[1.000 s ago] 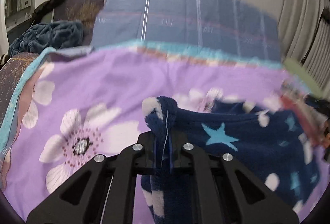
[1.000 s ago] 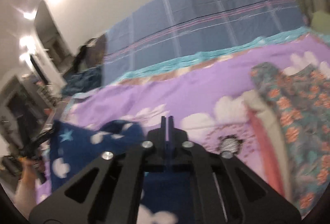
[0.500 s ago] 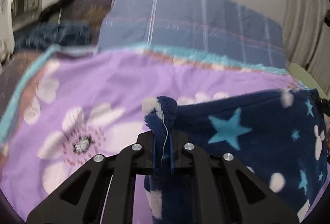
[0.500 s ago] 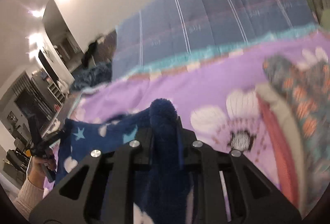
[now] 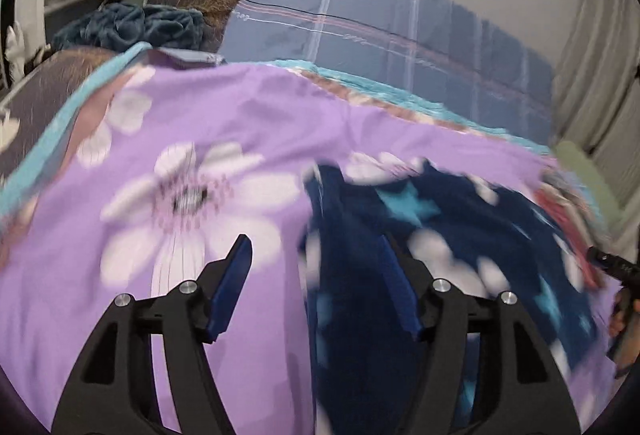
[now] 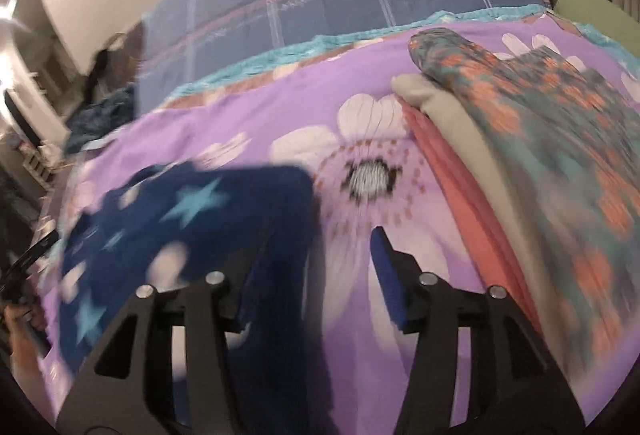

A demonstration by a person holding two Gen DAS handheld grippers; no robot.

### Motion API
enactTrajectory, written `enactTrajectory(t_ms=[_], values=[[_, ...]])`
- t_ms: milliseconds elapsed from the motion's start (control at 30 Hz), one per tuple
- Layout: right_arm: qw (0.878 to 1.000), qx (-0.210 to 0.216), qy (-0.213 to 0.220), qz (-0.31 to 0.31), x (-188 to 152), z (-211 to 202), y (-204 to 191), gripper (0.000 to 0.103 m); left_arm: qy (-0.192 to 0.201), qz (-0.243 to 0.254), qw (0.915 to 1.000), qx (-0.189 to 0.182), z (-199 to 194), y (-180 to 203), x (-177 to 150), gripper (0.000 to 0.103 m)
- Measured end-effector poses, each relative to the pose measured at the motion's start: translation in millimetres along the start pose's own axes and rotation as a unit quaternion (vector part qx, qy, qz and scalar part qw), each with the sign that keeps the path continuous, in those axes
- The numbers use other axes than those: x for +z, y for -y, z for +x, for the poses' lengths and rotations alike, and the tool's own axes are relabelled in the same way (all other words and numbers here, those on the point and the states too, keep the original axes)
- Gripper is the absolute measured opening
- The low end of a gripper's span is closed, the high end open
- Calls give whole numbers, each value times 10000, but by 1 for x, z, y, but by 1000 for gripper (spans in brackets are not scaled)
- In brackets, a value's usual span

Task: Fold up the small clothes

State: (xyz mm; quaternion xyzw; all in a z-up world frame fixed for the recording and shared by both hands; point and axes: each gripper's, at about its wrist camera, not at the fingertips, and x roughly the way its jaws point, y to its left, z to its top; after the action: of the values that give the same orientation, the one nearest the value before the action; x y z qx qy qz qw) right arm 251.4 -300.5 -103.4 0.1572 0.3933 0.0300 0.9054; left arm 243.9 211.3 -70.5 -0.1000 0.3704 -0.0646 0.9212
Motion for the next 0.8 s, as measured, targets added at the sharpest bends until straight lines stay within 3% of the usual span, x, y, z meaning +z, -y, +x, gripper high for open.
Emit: enactTrajectory(t_ms=[133,267,300,367,400,433,533,600,633,667,733,800], values=[[9977,652,-187,-66,-54,-56,7,63,-305,78,9989,-359,-46,-2,-68,65],[9864,1245,-701,810,-120,-84,32,66,-847,-538,9905,-941,-65,-8,-124,66],[9833,1327,-787,968,-129,-84,35,67,-991,-702,9867,-1077,-65,-7,-137,70],[9788,1461,-766,1212,-148,-91,35,69,-1178,-866,9813,-1253,-60,-4,-152,77],[9792,1468,-705,1207,-152,-94,32,71,-1208,-896,9800,-1299,-57,-1,-154,86],[9787,1523,-633,1222,-154,-96,27,76,-1081,-923,9805,-1357,-54,1,-155,92],[9655,1862,-729,1669,-154,-89,19,81,-904,-1135,9785,-1466,-37,6,-148,94],[9417,2326,-1073,2183,-151,-66,16,81,-812,-1357,9769,-1440,-23,6,-140,94],[9418,2190,-1098,2300,-150,-61,17,81,-731,-1426,9773,-1385,-17,7,-136,93],[9450,1934,-1039,2426,-147,-54,16,81,-654,-1445,9784,-1325,-12,9,-132,88],[9508,1627,-839,2498,-140,-42,11,81,-672,-1486,9782,-1285,-1,11,-126,44],[9587,1372,-670,2399,-135,-37,1,81,-791,-1780,9676,-1609,6,6,-125,33]])
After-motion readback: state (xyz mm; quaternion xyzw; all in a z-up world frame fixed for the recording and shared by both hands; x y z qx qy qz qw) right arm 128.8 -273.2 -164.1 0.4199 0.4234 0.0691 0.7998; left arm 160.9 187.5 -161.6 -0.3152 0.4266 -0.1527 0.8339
